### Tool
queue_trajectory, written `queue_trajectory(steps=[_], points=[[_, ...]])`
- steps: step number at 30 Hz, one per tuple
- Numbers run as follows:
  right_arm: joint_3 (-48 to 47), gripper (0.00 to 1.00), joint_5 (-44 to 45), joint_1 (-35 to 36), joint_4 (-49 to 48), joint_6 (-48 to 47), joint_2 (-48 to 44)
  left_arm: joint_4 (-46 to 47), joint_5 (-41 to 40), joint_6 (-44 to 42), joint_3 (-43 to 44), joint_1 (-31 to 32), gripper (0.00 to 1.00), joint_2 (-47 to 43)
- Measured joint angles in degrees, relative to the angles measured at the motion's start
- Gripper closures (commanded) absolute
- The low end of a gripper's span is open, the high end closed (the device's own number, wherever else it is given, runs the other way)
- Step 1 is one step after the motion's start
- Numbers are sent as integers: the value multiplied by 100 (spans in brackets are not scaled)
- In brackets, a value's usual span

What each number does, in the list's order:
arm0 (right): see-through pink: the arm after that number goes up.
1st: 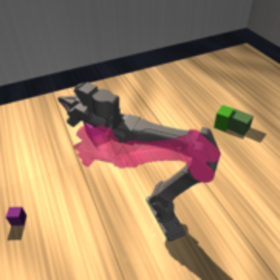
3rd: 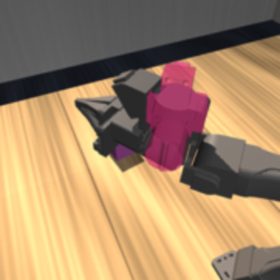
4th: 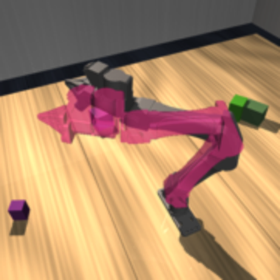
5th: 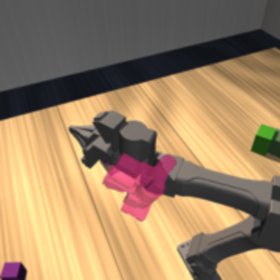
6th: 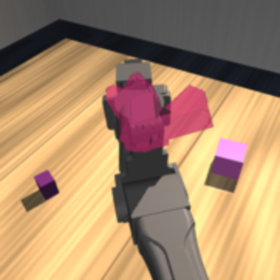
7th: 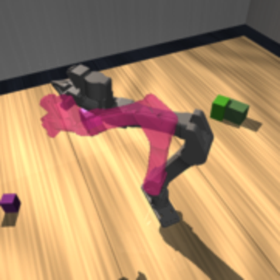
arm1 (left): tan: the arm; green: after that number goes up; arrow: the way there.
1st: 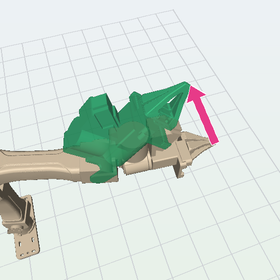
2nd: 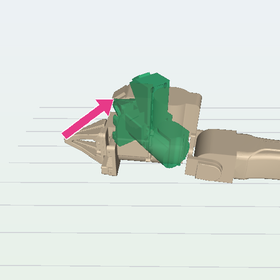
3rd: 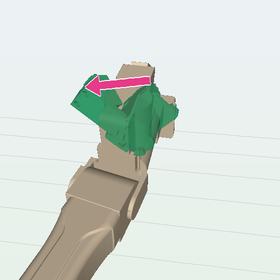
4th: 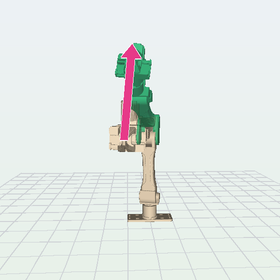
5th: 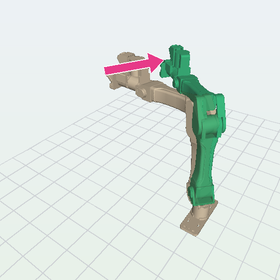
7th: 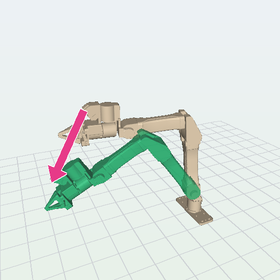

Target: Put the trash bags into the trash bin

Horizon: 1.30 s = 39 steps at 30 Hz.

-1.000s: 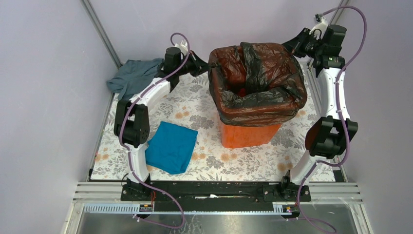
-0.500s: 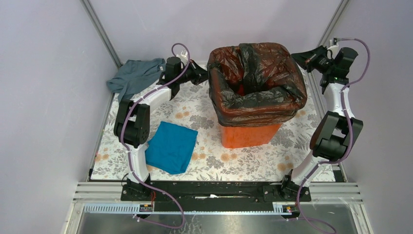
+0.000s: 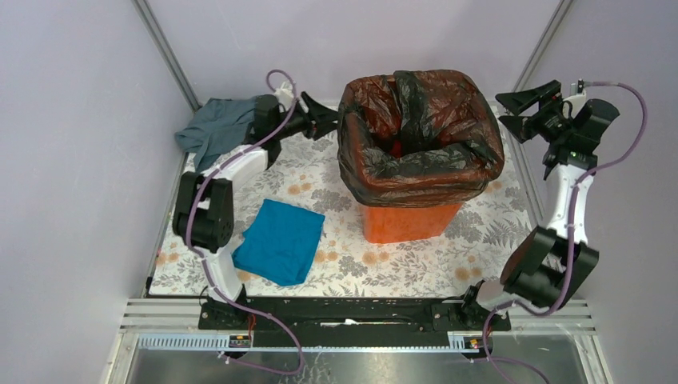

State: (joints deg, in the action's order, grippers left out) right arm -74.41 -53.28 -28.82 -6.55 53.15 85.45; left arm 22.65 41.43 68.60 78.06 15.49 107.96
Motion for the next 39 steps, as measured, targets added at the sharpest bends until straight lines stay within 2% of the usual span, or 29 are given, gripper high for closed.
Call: queue_trajectory(steps=[1, 2, 4, 5, 7, 8, 10, 11, 16, 22, 26, 28, 35, 39], points=[[122, 0, 55, 7, 63, -35, -205, 133, 57, 70, -175, -111, 34, -131], [219, 0, 98, 26, 153, -55, -415, 297, 114, 186, -407, -260, 27, -293], [297, 0, 138, 42, 212, -72, -730, 553, 177, 337, -769, -511, 8, -535], [297, 0, 131, 50, 208, -74, -835, 730, 179, 472, -1060, -647, 2, -715], [297, 0, 94, 70, 197, -103, -1010, 918, 170, 660, -1593, -841, 1, -1095], [297, 4, 50, 72, 199, -151, -1067, 981, 168, 710, -1810, -870, 1, -1283], [297, 21, -20, 76, 260, -260, -1119, 1082, 166, 791, -2194, -813, 1, -1707], [297, 26, -50, 76, 308, -302, -1121, 1147, 168, 804, -2339, -730, 1, -1926], [693, 30, -319, 92, -81, 37, -1161, 1709, 101, 970, -2835, -105, 1, -2699], [966, 61, -385, 116, -160, 223, -1200, 1740, -138, 817, -3178, 560, 1, -3115], [1078, 90, -485, 144, -358, 413, -1316, 1808, -284, 916, -3377, 704, 7, -3106], [1110, 100, -487, 166, -409, 461, -1375, 1799, -323, 942, -3412, 765, 13, -3097], [1187, 100, -372, 173, -247, 249, -1499, 1797, -446, 1021, -3458, 966, 36, -3045], [1429, 100, -205, 173, -138, 59, -1541, 1773, -501, 1045, -3458, 1029, 44, -2946]])
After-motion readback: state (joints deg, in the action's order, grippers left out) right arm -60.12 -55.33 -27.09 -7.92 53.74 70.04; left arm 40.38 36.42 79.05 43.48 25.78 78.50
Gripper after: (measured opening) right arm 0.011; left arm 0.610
